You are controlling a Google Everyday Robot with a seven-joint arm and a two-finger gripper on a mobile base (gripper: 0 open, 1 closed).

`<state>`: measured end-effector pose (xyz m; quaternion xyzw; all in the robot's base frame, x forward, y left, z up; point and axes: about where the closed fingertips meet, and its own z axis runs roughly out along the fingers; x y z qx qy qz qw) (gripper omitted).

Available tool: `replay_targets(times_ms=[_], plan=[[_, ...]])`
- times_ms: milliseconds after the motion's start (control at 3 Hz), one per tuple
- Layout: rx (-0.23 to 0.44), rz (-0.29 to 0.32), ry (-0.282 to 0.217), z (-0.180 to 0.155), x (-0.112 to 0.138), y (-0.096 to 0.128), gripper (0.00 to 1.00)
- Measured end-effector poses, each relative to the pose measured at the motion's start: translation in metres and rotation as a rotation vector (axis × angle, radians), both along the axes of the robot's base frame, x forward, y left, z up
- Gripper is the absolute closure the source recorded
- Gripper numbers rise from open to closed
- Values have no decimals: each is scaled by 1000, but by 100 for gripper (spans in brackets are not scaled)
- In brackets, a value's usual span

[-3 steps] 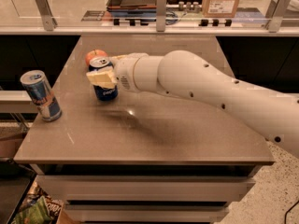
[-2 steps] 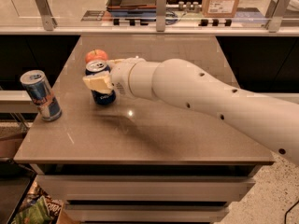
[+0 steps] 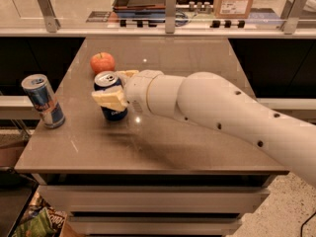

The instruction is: Move pepsi can near redbull can

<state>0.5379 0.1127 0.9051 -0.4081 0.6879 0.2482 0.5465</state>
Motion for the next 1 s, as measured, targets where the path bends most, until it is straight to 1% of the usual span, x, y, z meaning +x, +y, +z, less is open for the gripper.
replay_targets(times_ms=[333, 667, 1000], plan=[[-20, 45, -4, 2, -19, -5, 100], [-36, 98, 4, 0, -24, -1, 100], [-33, 152, 27, -3, -19, 10, 100]])
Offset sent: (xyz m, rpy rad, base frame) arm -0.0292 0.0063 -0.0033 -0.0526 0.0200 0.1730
